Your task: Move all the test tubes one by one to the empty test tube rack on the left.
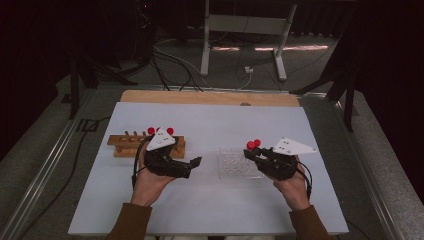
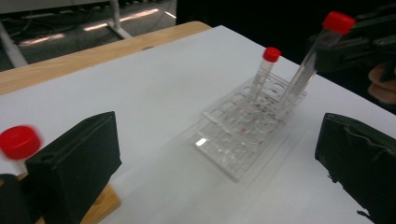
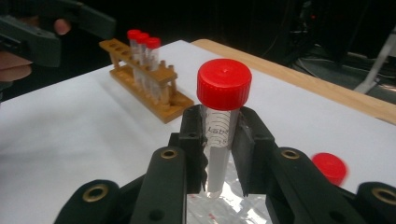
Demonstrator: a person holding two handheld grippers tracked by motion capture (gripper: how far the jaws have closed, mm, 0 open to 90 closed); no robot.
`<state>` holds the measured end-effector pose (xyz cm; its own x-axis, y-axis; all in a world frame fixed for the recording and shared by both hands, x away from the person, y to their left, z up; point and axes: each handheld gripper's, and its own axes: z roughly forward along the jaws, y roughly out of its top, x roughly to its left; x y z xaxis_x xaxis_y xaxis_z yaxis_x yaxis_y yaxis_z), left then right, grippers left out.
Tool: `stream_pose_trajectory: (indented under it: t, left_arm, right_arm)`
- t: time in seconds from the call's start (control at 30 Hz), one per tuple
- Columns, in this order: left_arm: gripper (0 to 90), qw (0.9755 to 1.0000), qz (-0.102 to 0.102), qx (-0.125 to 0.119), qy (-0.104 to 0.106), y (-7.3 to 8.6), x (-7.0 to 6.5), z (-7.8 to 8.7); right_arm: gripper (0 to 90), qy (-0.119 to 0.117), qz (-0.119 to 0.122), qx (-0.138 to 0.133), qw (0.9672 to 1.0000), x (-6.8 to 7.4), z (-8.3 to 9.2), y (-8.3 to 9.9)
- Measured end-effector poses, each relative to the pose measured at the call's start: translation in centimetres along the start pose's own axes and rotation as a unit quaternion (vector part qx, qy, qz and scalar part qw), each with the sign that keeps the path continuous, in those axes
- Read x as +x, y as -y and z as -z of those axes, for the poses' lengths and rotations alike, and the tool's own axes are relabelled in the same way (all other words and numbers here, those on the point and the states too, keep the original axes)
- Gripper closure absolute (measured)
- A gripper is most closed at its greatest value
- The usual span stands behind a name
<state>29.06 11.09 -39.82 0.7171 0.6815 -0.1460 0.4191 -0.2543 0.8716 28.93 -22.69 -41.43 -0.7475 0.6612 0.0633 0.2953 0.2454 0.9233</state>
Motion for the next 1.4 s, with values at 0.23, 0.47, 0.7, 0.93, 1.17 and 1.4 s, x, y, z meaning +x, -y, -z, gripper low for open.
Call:
stream_pose_trajectory:
  t: [0.23,0.47,0.7,0.93,1.17,1.4]
  left_arm:
    - [4.9,0.9998,-0.002,0.001,0.022,-1.2,-1.2,-1.0]
    - [17.8,0.9987,-0.017,0.001,0.047,-2.3,-2.8,-1.9]
    - [28.0,0.9961,-0.032,-0.002,0.082,-2.8,-4.2,-2.8]
    - [52.1,0.9929,-0.041,0.015,0.110,-2.8,-5.2,-4.1]
    - [69.9,0.9924,-0.050,0.031,0.108,-2.6,-5.5,-4.9]
    - [70.8,0.9931,-0.045,0.027,0.105,-2.5,-5.2,-4.7]
  right_arm:
    - [73.8,-0.023,0.007,0.014,0.9996,1.2,-1.0,0.1]
    - [73.8,-0.043,0.013,0.020,0.9988,2.3,-1.7,0.1]
    - [73.8,-0.063,0.019,0.032,0.9973,3.5,-2.7,0.2]
    - [73.8,-0.073,0.018,0.033,0.9966,3.8,-3.0,0.2]
    - [73.7,-0.080,0.019,0.035,0.9960,3.9,-3.1,0.3]
    - [56.4,-0.088,0.018,0.032,0.9955,3.7,-3.1,0.4]
